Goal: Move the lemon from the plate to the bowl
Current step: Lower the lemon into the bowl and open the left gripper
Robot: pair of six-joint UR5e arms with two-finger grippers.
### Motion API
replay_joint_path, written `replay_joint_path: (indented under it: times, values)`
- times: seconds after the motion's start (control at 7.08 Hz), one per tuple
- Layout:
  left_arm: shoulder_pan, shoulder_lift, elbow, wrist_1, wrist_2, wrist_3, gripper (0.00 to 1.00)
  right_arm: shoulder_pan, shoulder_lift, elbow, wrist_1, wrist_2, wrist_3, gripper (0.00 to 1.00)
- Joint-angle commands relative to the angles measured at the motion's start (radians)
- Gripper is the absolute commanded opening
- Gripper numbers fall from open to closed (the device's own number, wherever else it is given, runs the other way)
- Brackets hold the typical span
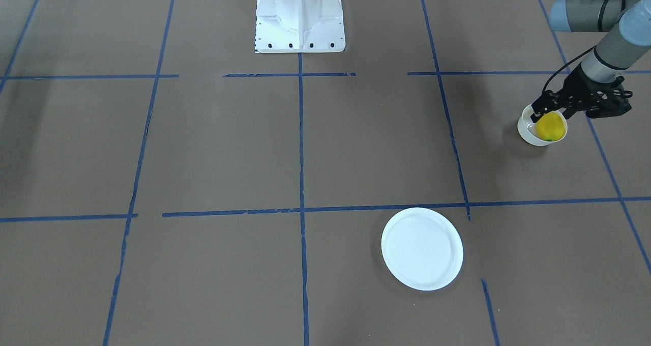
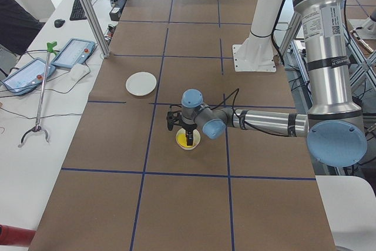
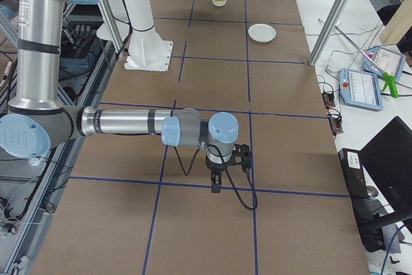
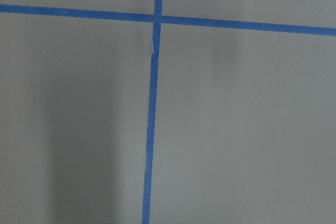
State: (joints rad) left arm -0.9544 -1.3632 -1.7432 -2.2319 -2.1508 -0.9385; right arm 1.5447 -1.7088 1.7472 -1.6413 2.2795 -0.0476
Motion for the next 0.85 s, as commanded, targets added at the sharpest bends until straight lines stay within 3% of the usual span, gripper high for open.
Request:
replay_joint_path:
  times: [0.0, 0.28, 0.71]
  values:
    - [-0.006, 0.001, -0.042, 0.005, -0.007, 0.009, 1.00, 0.000, 0.000, 0.000, 0.000, 0.000, 0.000, 1.00]
    - [-0.061, -0.008, -0.119, 0.114, -0.081, 0.121, 1.00, 0.000, 0.000, 0.000, 0.000, 0.000, 0.000, 1.00]
    - [-0.235, -0.088, -0.187, 0.381, -0.083, 0.408, 1.00, 0.000, 0.000, 0.000, 0.000, 0.000, 0.000, 1.00]
